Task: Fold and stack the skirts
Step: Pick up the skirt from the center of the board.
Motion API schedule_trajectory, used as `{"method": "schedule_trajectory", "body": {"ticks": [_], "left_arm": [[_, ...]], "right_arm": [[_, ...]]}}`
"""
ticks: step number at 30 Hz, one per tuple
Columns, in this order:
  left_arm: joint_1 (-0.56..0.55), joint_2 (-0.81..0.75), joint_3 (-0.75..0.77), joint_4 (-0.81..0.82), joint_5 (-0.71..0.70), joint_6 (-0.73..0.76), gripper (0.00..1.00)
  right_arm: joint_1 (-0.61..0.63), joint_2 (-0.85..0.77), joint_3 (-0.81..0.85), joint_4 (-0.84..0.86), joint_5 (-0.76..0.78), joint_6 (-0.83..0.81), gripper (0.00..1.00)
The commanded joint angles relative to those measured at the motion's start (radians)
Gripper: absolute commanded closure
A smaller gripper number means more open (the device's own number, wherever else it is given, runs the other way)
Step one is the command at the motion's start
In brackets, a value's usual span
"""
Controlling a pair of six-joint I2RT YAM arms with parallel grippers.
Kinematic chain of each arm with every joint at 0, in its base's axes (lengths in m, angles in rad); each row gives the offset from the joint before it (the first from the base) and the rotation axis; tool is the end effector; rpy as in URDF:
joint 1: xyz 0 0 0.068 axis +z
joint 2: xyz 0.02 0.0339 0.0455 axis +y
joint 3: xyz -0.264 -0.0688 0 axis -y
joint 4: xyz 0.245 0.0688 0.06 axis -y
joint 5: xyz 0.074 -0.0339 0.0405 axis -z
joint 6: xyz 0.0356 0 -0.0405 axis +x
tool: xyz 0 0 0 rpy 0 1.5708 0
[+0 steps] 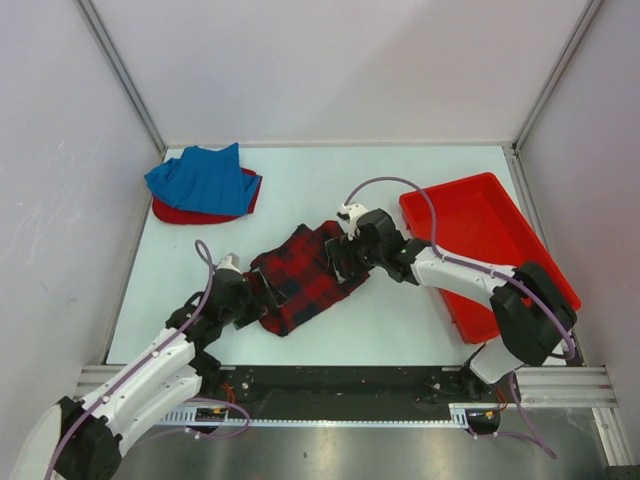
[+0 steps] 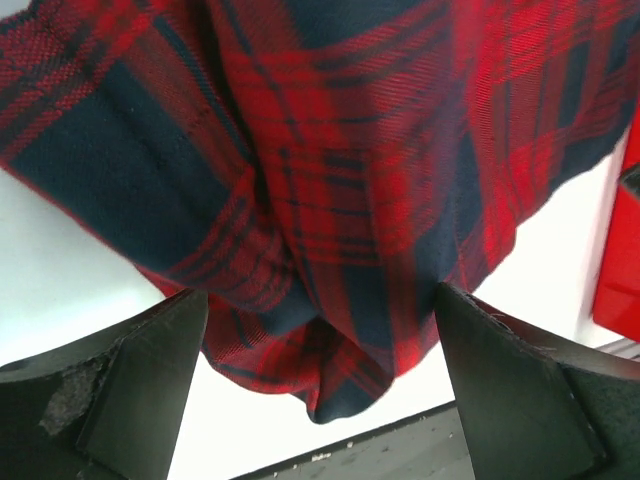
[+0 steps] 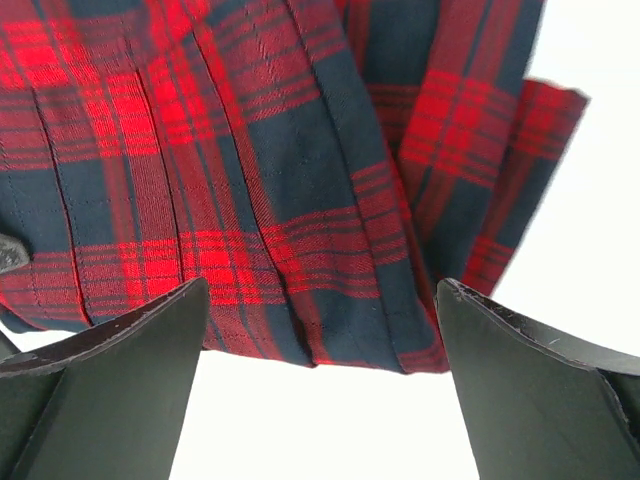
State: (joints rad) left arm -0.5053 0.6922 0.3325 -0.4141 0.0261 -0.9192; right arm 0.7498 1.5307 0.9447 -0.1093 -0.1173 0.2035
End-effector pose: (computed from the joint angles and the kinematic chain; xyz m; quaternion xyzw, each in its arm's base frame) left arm 0.1269 -0.0713 0.1753 -0.1844 0.9029 -0.2627 0.2858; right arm 0.2392 0.2284 0.2217 -0.2678 0.8639 0.2413 0.3516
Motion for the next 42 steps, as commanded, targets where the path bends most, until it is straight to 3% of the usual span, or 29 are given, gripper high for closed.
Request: {"method": "schedule_trajectory", "body": {"ticks": [1, 8, 14, 19, 21, 25, 30, 37, 40, 41, 42], "left_arm": [[0.017, 0.033, -0.02, 0.11, -0.005, -0.083, 0.0], [0.027, 0.072, 0.002, 0.067, -0.018, -0.06, 0.0], [0.027, 0.043, 0.057, -0.011, -0.069, -0.032, 0.0], [0.027, 0.073, 0.134, -0.237, -0.158, -0.056, 0.0], [0.027, 0.095, 0.125, -0.246, -0.153, -0.059, 0.0], [0.028, 0.122, 0.042, -0.151, -0.089, -0.093, 0.0], [0.04, 0.187, -0.021, 0.082, -0.034, -0.104, 0.0], [0.077, 0.354, 0.003, 0.181, -0.044, -0.066, 0.0], [0.077, 0.447, 0.042, 0.205, -0.043, -0.034, 0.19], [0.077, 0.47, 0.054, 0.21, -0.04, -0.024, 0.31], [0.077, 0.521, 0.066, 0.218, -0.034, -0.015, 0.36]], "right_arm": [[0.0, 0.052, 0.042, 0.06, -0.038, -0.023, 0.0], [-0.041, 0.172, 0.051, 0.171, 0.157, -0.021, 0.0], [-0.052, 0.273, 0.092, 0.135, 0.217, 0.011, 0.0], [0.042, 0.296, 0.092, 0.12, 0.257, 0.008, 0.0], [0.1, 0.298, 0.092, 0.123, 0.291, -0.012, 0.0], [0.106, 0.296, 0.091, 0.115, 0.283, 0.031, 0.0], [0.099, 0.286, 0.089, 0.056, 0.298, 0.033, 0.01], [0.063, 0.284, 0.072, 0.031, 0.303, 0.066, 0.0], [0.062, 0.279, 0.066, 0.033, 0.292, 0.071, 0.0], [0.06, 0.281, 0.065, 0.033, 0.283, 0.07, 0.0], [0.059, 0.279, 0.065, 0.039, 0.28, 0.071, 0.0]]}}
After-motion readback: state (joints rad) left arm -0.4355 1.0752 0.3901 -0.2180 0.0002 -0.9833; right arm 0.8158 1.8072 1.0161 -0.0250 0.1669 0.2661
